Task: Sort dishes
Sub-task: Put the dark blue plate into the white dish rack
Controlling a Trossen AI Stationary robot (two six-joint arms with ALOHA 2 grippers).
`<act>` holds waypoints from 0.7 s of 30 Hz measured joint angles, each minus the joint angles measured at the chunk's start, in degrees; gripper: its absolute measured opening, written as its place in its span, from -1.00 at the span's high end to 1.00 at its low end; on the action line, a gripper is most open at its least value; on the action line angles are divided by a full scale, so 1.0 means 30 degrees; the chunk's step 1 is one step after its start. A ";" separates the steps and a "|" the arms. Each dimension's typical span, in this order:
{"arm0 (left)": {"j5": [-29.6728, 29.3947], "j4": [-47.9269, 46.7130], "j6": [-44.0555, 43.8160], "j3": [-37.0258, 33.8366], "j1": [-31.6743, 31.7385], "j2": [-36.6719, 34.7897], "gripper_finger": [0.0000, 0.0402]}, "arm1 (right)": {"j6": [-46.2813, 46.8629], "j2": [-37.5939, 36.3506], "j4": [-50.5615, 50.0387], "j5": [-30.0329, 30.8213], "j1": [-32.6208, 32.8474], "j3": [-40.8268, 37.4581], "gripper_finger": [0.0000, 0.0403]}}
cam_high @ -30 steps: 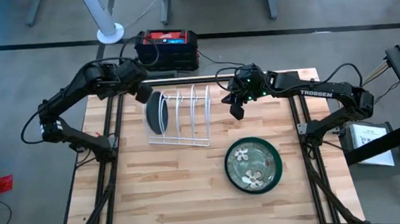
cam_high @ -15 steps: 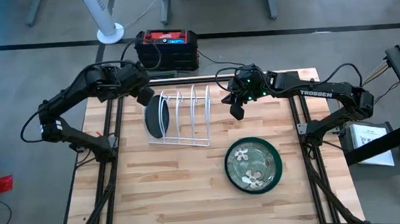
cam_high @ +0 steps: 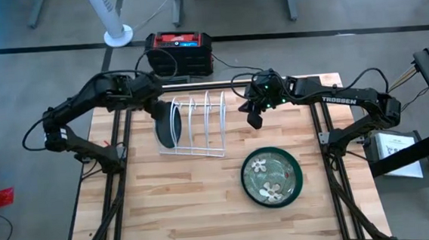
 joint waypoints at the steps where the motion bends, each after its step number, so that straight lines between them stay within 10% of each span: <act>1: 0.0611 0.0000 -0.0088 0.0000 -0.0174 0.0084 0.65 | 0.0001 0.0000 -0.0038 0.0000 0.0000 0.0000 1.00; 21: 0.2802 0.0024 -0.0917 -0.4522 -0.4722 0.0545 1.00 | -0.0114 -0.0031 -0.0491 -0.0007 0.0087 -0.1069 1.00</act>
